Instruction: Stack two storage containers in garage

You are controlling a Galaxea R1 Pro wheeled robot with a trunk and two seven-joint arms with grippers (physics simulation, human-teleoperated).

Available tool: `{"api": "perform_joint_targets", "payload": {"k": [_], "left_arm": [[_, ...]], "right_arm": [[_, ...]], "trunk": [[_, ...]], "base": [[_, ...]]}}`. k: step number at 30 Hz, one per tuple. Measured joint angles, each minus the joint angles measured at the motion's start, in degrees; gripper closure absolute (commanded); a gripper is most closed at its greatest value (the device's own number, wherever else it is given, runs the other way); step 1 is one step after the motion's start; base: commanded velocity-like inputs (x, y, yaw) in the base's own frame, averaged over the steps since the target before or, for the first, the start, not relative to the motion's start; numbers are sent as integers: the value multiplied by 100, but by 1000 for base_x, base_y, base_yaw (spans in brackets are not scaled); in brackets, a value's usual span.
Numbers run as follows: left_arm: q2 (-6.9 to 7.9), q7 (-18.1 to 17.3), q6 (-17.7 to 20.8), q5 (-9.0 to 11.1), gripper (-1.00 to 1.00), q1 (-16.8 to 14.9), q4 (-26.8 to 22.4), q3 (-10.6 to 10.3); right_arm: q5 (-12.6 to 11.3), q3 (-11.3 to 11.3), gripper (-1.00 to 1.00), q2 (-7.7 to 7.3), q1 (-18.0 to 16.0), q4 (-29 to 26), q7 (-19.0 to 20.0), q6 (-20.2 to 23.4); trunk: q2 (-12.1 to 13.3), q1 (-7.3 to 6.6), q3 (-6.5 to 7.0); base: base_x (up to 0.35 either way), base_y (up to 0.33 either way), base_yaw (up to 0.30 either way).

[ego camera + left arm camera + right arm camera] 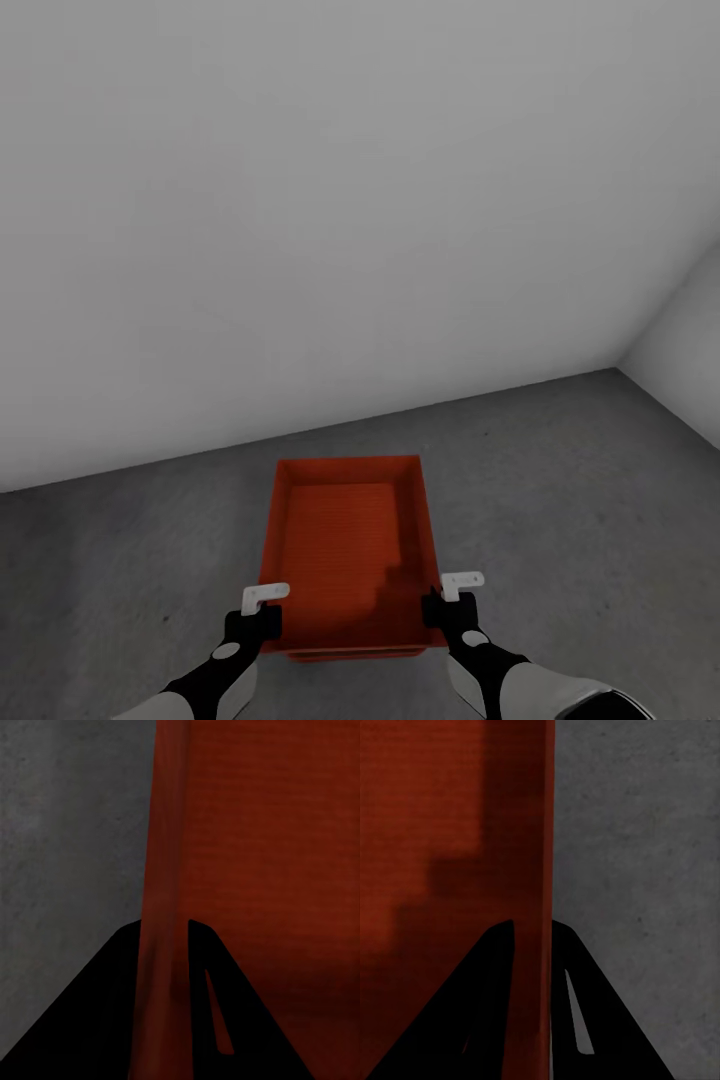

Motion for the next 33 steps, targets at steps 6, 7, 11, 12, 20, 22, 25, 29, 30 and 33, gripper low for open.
{"api": "perform_joint_targets", "payload": {"k": [6,7,11,12,20,22,25,29,30,33], "left_arm": [[1,-1,1,-3,100,0,-1,2],[1,-1,1,-5,100,0,-1,2],[-2,1,-2,-7,100,0,-2,3],[-2,1,-4,-5,100,0,-1,2],[0,0,-3,-6,100,0,-2,2],[0,0,0,-9,100,0,-2,3],[0,0,-1,-2,100,0,-1,0],[1,0,1,-1,100,0,0,0],[1,0,0,-2,100,0,-1,1],[1,0,-2,-3,100,0,-1,1]], "right_arm": [[-1,0,100,1,0,1,-1,-1],[0,-1,100,1,0,1,-1,-2],[-18,11,100,-2,0,2,4,-9],[-20,13,100,-2,0,2,5,-10],[-22,16,100,0,0,2,1,-9],[-22,16,100,0,1,2,1,-8],[-16,14,100,1,0,1,-1,-4],[-9,9,100,1,0,0,-1,-1],[-10,9,100,1,0,0,-2,-2],[-10,9,100,1,0,0,-2,-4]], "trunk": [[0,0,0],[0,0,0],[0,0,0],[0,0,0],[0,0,0],[0,0,0],[0,0,0],[0,0,0],[0,0,0],[0,0,0]], "base": [[0,0,0],[0,0,0],[0,0,0],[0,0,0],[0,0,0],[0,0,0],[0,0,0],[0,0,0],[0,0,0],[0,0,0]]}}
